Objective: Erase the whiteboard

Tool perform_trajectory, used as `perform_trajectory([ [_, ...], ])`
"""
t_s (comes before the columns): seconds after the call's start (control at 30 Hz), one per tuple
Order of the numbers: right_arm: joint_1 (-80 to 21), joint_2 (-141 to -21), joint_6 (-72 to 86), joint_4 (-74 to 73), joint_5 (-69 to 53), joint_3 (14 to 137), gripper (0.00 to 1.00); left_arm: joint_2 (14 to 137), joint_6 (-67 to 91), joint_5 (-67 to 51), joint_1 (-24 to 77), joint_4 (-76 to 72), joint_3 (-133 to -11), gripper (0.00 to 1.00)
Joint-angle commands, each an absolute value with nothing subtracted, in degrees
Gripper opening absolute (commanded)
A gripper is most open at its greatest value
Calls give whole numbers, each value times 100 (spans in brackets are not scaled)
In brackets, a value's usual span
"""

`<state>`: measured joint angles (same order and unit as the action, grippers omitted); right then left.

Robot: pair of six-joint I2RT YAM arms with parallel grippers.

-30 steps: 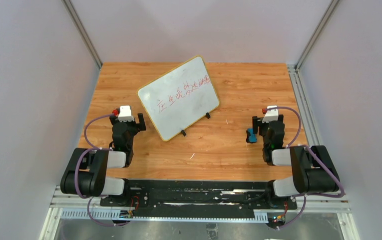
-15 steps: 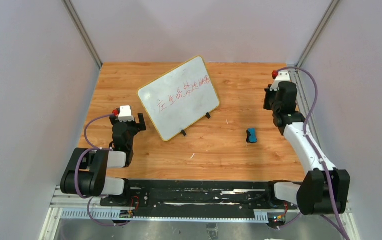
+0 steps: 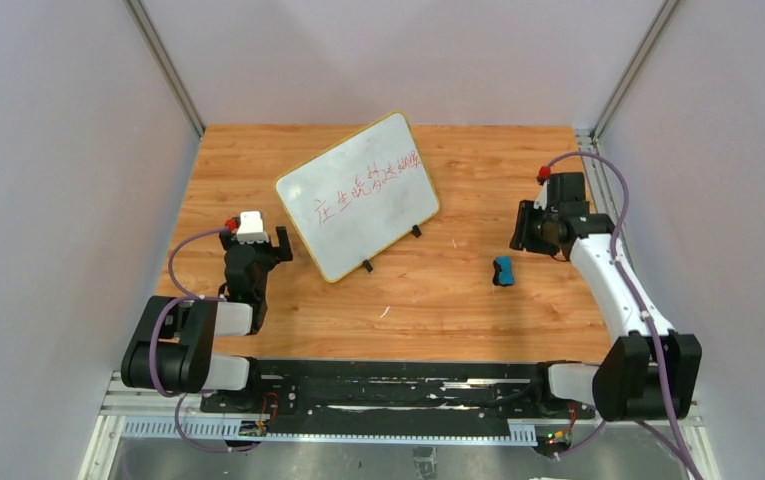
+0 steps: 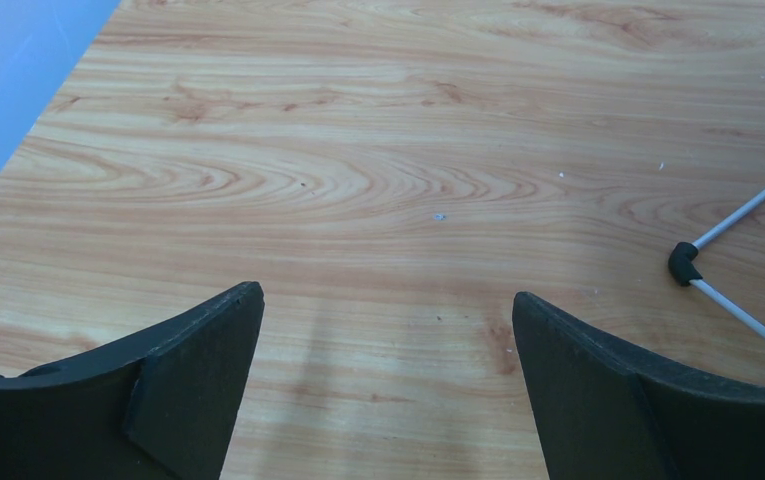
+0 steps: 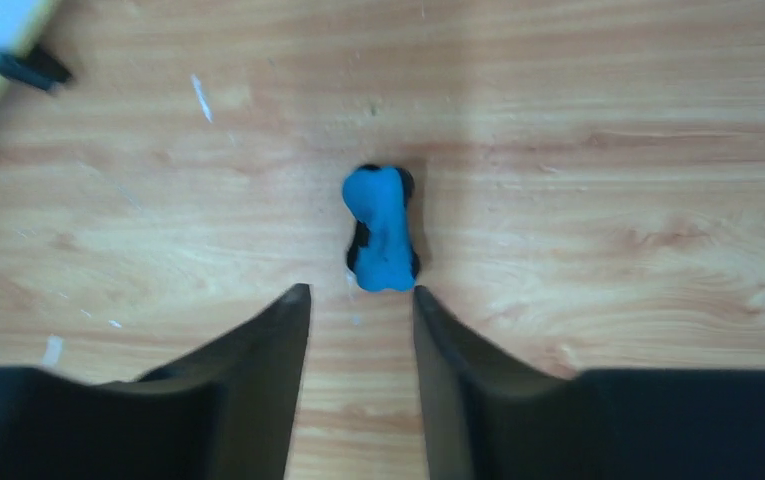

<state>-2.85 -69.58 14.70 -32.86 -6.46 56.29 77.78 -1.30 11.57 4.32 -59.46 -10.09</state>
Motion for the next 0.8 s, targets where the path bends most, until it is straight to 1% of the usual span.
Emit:
perform_trajectory([
  [0.0, -265, -7514, 1228, -4417, -680, 6038, 53, 7795, -180, 1234, 457, -6170, -1079, 100],
  [0.03, -290, -7618, 1171, -4433, -700, 6019, 62, 7796, -183, 1232, 457, -6170, -1079, 100],
  [0.13, -337, -7735, 1136, -4415, -708, 5993, 70, 7788, -179, 1232, 457, -6170, -1081, 100],
  [0.17, -344, -7754, 1130, -4373, -711, 5979, 71, 7795, -179, 1231, 457, -6170, -1085, 100],
  [0.4, -422, -8335, 1176, -4034, -757, 5922, 68, 7794, -180, 1230, 457, -6170, -1078, 99],
  [0.6, -609, -8887, 1213, -3699, -615, 5828, 59, 7794, -189, 1228, 457, -6170, -1081, 98],
  [0.77, -623, -8995, 1208, -3607, -519, 5787, 58, 7796, -187, 1230, 457, -6170, -1081, 98],
])
